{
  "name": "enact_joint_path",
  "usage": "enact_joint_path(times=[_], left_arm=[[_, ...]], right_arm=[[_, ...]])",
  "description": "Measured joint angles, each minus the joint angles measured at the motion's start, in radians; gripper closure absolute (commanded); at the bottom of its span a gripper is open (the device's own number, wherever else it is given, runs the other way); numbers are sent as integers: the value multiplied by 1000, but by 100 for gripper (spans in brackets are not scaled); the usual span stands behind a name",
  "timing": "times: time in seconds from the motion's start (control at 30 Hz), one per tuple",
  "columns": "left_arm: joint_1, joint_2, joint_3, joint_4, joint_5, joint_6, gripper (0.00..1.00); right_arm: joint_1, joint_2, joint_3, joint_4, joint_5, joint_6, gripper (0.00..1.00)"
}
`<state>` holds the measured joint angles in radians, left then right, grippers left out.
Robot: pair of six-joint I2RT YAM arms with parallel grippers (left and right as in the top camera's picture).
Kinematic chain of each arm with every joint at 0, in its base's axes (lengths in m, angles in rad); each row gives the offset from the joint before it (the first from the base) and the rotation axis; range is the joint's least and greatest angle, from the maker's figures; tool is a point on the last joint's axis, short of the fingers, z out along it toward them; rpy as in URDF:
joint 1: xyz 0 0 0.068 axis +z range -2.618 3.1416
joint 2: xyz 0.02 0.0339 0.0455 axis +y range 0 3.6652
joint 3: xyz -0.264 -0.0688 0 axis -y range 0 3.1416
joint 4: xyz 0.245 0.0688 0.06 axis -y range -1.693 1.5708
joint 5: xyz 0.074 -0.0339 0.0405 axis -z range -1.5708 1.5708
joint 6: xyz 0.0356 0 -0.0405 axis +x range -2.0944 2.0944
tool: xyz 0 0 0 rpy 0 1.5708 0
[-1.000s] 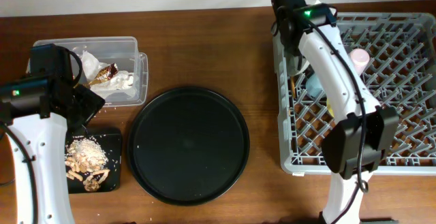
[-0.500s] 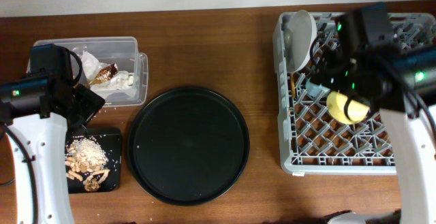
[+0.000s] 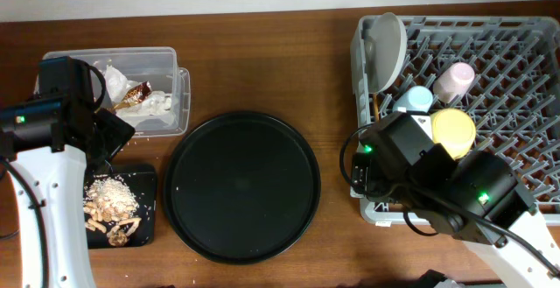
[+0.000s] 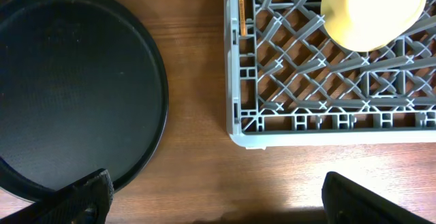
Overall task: Sort waste into correct bins and load items into the dishwasher rack
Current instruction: 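Carry the plate to the rack's left edge and stand it upright, then release the plate and lower the right gripper away from the rack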
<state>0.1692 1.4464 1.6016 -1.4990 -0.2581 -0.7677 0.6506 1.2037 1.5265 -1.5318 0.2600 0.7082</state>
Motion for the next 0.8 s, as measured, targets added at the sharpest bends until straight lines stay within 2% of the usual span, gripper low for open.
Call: enact_joint_path(times=[0.17, 0.27, 0.43, 0.5, 0.63, 0.8], left_arm=[[0, 0, 0, 0, 0, 0, 1], [0, 0, 0, 0, 0, 0, 1], [0, 0, -1, -1, 0, 0, 1], [0, 0, -1, 1, 0, 0, 1], [0, 0, 0, 0, 0, 0, 1], [0, 1, 0, 0, 0, 0, 1]], right_arm=[[0, 5, -2, 0, -1, -1, 1], [0, 8, -50, 90, -1, -14, 1], [-37, -106, -327, 510, -100, -216, 1], [-153, -242, -516, 681, -214, -311, 1], [-323, -517, -854, 1001, -369, -404, 1], [-427, -894, -1184, 1160, -428, -433, 1]])
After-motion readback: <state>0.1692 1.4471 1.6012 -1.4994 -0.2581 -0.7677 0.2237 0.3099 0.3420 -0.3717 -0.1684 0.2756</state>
